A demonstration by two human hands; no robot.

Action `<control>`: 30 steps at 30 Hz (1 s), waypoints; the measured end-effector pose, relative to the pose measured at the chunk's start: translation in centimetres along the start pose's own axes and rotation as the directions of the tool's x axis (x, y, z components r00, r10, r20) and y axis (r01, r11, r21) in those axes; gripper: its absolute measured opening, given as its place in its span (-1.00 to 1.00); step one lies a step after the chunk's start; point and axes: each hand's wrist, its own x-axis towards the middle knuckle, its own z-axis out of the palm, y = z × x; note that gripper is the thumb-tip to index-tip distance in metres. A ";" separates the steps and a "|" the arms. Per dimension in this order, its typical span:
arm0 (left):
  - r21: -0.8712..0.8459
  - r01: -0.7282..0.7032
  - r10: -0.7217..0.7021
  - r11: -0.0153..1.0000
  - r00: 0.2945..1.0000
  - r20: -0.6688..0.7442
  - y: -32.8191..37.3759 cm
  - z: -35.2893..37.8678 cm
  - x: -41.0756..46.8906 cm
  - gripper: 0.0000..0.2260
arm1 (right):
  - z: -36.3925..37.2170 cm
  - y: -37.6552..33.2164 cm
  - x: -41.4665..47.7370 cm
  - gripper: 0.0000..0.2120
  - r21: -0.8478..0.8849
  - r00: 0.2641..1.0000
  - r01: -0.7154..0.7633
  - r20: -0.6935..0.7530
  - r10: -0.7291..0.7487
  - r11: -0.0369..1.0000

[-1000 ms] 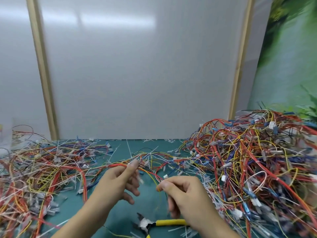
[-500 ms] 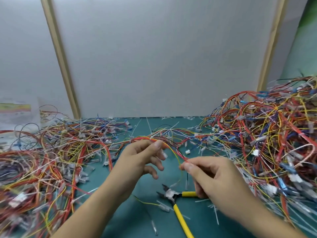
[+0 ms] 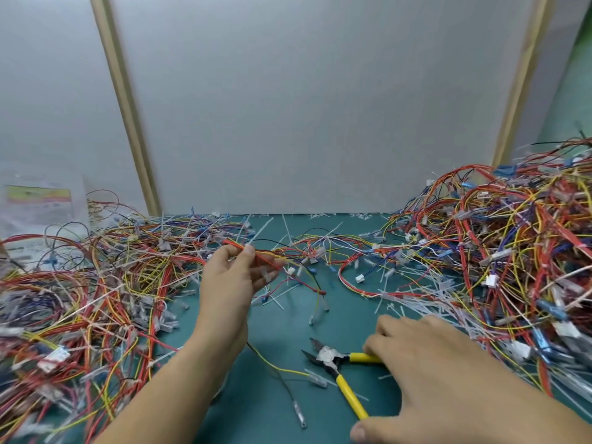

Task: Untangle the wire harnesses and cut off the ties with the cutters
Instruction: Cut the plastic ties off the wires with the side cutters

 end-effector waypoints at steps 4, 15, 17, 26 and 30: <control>0.062 -0.050 0.055 0.997 0.995 -0.086 -0.3 -0.5 0.6 -0.79 | -0.3 0.8 -0.2 -0.40 0.030 0.991 0.003 -0.132 0.001 1.000; 0.078 -0.077 0.068 0.994 0.991 0.111 -0.3 0.0 -0.2 -0.92 | -0.2 3.0 1.8 -0.61 0.965 0.992 0.056 -0.083 0.096 0.255; 0.108 -0.094 0.066 0.990 0.968 0.241 -0.4 0.4 -1.0 -0.84 | 0.4 2.7 2.1 -0.55 0.995 0.995 0.015 -0.024 0.100 0.094; 0.148 -0.189 0.094 0.971 0.865 0.493 -0.5 1.0 -2.4 -0.67 | 0.8 0.9 1.7 -0.56 0.991 0.983 0.069 -0.087 0.161 0.117; 0.150 -0.214 0.103 0.965 0.837 0.537 -0.6 1.0 -2.5 -0.61 | 0.7 0.7 1.6 -0.55 0.981 0.972 0.108 -0.139 0.188 0.163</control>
